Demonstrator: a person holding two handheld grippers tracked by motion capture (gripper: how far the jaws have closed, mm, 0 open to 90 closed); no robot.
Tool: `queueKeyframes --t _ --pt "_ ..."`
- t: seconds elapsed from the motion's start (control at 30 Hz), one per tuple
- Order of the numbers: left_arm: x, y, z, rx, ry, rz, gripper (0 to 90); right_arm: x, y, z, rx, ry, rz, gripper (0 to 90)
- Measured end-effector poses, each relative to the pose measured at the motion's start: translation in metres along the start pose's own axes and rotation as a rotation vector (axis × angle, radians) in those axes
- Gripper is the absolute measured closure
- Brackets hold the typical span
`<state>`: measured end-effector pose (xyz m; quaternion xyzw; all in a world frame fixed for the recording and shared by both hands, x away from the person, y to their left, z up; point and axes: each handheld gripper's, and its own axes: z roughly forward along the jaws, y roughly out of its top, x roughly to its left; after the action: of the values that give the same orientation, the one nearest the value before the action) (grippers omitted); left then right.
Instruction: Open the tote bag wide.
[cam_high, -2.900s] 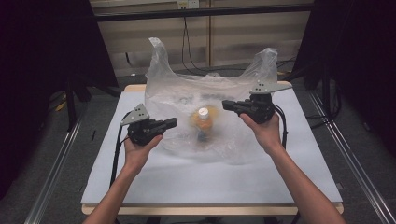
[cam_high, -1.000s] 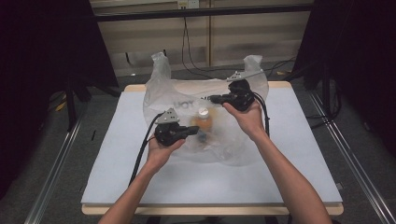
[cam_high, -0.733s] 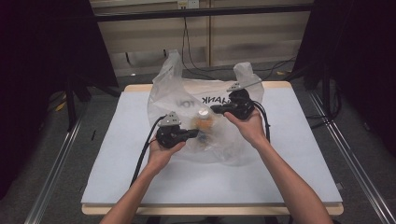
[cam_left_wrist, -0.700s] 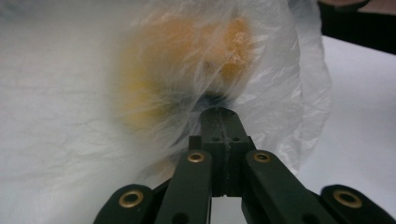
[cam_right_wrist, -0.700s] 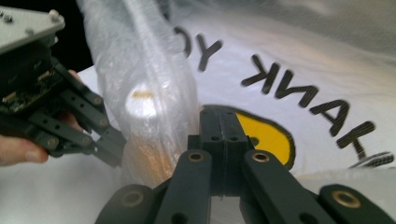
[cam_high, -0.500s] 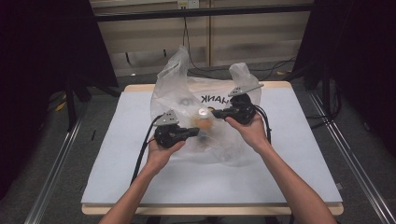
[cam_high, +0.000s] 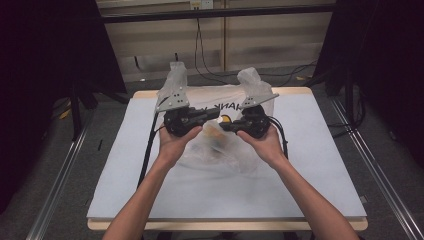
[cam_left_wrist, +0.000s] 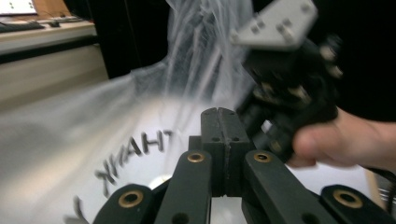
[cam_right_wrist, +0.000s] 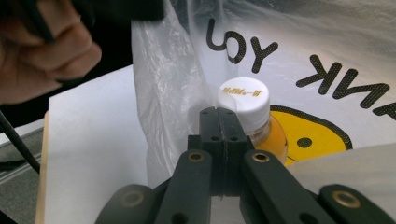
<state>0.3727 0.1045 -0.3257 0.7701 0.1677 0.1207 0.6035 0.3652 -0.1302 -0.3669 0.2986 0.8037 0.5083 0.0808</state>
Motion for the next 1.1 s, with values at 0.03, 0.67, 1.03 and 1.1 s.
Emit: queueKeyframes --t 0.03,0.67,1.03,1.1 --pt "0.004 -0.001 0.002 0.015 0.014 -0.004 90.0 0.001 -0.001 0.001 0.003 -0.001 0.003 90.0" --pt "0.027 -0.043 0.013 0.161 0.048 -0.055 90.0 -0.009 -0.009 -0.01 -0.048 -0.023 0.014 90.0" --pt "0.035 -0.071 0.012 0.237 0.067 -0.077 90.0 -0.031 -0.031 0.001 0.001 -0.082 0.037 90.0" --pt "0.037 -0.082 0.013 0.265 0.072 -0.087 90.0 -0.035 -0.037 0.004 0.016 -0.089 0.061 90.0"
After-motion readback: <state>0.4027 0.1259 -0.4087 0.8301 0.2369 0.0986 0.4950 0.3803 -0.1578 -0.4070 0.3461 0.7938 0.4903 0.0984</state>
